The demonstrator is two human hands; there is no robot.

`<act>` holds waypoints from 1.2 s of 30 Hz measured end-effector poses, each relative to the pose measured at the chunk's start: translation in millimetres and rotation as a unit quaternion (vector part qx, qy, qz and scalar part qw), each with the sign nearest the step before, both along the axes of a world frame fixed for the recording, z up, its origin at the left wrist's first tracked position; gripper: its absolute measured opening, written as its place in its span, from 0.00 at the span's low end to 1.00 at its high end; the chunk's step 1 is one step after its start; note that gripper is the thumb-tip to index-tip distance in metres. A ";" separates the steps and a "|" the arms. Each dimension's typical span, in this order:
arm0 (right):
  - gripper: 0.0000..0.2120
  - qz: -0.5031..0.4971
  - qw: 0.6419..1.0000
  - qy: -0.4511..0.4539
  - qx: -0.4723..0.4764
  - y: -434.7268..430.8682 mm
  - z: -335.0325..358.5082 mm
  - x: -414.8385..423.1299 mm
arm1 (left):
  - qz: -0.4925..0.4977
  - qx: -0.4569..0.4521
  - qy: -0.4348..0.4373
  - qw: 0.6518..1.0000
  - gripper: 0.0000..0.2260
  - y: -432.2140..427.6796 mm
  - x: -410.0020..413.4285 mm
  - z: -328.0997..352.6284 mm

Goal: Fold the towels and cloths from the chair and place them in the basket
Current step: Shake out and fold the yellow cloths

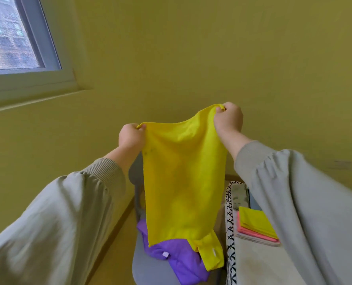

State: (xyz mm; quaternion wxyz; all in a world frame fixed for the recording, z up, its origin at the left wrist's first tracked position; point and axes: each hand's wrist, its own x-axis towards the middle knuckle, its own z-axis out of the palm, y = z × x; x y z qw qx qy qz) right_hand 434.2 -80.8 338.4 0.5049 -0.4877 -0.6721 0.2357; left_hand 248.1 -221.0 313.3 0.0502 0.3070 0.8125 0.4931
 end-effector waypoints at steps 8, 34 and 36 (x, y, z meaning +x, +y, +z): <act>0.10 -0.027 0.997 -0.036 -0.057 9.8 -12.9 -10.7 | -0.104 0.031 -0.079 0.991 0.13 18.0 14.9 -25.5; 0.20 -0.023 0.985 -0.160 -0.051 1.2 -161.0 358.5 | -0.063 -0.177 -0.093 0.978 0.10 25.4 306.3 -139.4; 0.20 -0.016 0.972 -0.211 -0.096 18.6 -196.7 368.6 | -0.088 -0.222 -0.025 0.971 0.09 39.2 307.8 -171.7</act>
